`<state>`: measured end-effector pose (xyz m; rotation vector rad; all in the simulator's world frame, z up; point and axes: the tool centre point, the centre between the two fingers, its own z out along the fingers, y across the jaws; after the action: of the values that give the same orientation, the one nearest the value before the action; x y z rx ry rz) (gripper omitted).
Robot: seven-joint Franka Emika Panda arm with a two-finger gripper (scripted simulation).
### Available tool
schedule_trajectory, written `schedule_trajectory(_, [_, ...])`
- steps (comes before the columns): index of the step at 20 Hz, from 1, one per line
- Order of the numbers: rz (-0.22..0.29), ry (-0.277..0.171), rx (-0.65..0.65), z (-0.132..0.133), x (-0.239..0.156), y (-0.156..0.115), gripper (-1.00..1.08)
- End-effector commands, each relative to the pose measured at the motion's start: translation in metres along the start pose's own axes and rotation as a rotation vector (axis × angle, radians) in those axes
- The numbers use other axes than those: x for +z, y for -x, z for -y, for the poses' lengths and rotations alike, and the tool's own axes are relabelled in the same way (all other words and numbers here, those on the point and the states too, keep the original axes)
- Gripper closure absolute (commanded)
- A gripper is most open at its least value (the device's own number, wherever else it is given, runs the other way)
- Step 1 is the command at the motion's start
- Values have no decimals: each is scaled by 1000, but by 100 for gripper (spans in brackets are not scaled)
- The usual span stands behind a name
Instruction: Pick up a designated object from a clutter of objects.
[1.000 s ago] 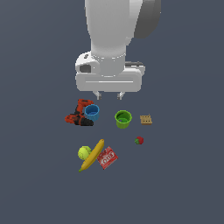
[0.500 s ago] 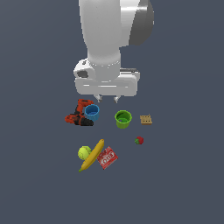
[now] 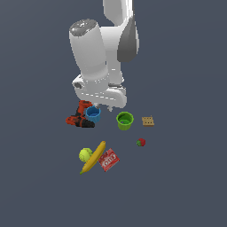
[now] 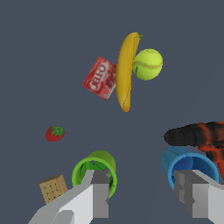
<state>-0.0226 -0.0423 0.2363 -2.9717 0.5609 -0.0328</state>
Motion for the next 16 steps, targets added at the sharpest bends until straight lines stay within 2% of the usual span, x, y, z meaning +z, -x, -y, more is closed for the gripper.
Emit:
schedule_trajectory(1, [-5,-21,101,-16,18,6,-20])
schedule_trajectory(8, [-24,-59,401,-65,63,30,-20])
schedule_trajectory(16, [-53,-62,712,-120,102,66,-20])
